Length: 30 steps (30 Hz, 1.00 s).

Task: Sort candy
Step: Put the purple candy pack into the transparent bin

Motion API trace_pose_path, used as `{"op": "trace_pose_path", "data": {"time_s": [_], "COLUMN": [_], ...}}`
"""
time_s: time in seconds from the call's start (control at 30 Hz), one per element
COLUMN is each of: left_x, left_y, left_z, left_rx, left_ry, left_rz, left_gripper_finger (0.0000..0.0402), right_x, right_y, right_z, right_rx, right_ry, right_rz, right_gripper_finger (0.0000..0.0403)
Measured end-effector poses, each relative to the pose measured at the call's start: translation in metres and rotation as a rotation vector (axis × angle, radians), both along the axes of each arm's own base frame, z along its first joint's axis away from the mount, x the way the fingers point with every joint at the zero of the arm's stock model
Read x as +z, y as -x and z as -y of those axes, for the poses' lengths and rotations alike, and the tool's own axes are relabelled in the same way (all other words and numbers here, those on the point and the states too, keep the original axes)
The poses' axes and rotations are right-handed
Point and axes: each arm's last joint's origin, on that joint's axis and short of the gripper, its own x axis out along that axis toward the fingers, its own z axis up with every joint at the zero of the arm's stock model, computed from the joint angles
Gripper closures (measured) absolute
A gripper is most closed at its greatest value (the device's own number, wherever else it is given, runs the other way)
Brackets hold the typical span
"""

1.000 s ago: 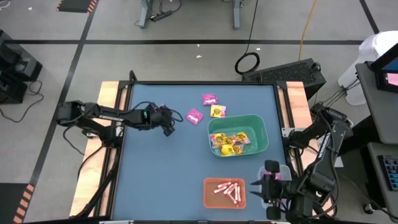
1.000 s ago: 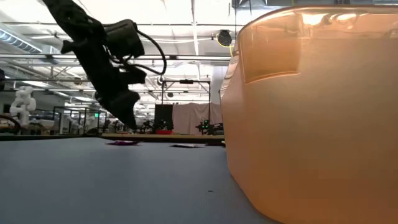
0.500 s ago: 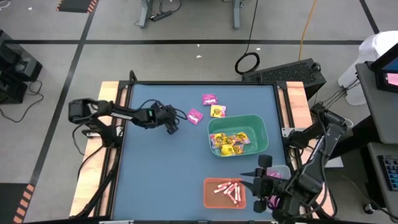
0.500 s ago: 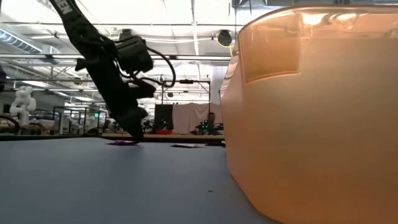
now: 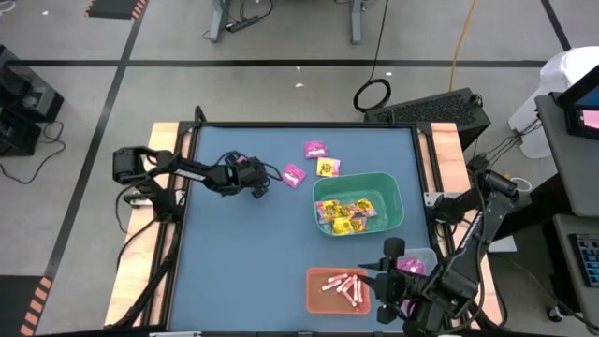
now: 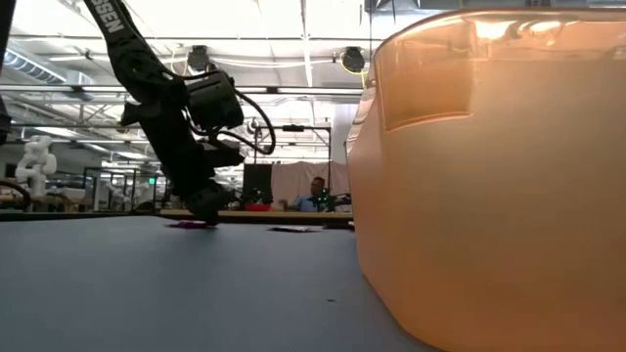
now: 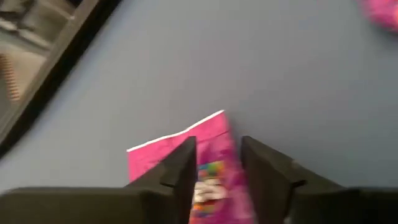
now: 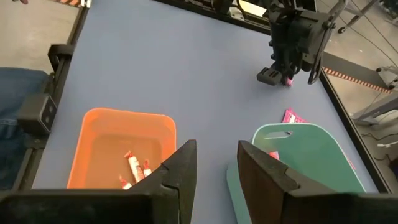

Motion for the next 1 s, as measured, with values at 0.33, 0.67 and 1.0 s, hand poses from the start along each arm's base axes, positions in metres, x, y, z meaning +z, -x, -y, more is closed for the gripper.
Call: {"op": "trace_pose_path", "data": {"time_s": [0.33,0.67,1.0], "left_x": [-0.001,0.017,0.018], "left_y": [0.003,0.004,0.012], "left_z": [-0.003,0.018,0.014], "left_rx": [0.016,-0.026,0.041], "left_ry": [0.017,-0.001,0.037], "left_rz": [-0.017,0.024,0.017], "left_gripper_finger": [0.0395,0.0400,0.0321], "right_x": [0.001,0.001,0.001], "right_y": [-0.001,-0.005,-0.008], "right_z": [-0.002,0.001,0.003], "right_rx": [0.000,-0.013,-0.026], "right_ry": [-0.019,-0.027,-0.029], "right_rz": [0.016,0.022,0.024], "right_gripper_finger": [0.0296,0.0296,0.0296]}}
